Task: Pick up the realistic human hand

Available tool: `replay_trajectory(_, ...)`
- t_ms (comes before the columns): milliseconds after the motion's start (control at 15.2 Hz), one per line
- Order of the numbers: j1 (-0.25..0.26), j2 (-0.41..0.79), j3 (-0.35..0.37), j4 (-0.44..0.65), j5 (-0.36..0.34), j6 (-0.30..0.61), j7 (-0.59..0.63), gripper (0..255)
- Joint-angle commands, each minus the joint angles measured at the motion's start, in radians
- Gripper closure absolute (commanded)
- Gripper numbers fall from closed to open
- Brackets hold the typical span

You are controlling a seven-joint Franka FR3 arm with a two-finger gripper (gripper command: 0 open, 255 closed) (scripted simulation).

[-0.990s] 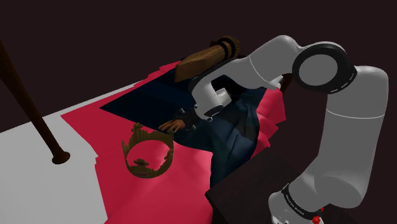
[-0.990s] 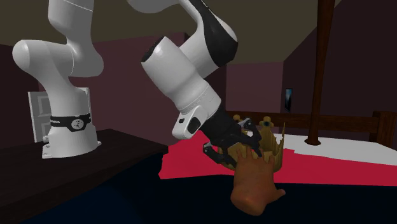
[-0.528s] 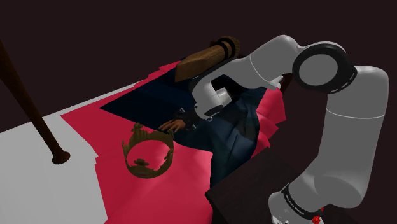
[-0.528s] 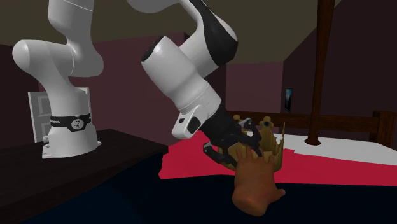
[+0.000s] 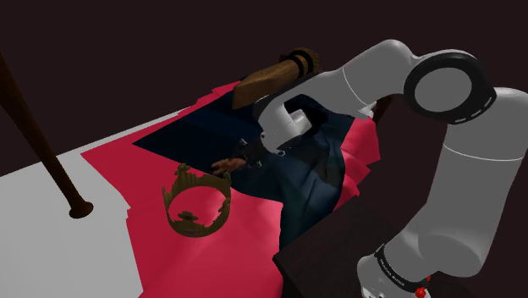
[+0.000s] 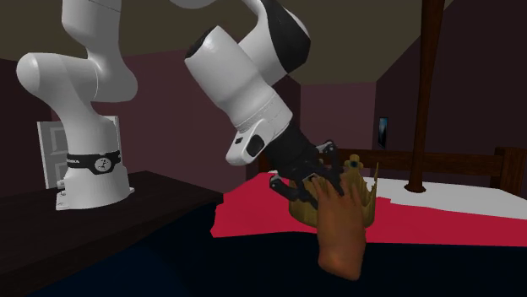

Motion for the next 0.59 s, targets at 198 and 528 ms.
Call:
replay_trajectory(198,0.007,-0.066,-0.008,-0.029,-0.083,-0.009,0.098,255)
replay_trajectory(528,0.012,-0.105,-0.015,-0.043,-0.135,-0.017,0.159,255)
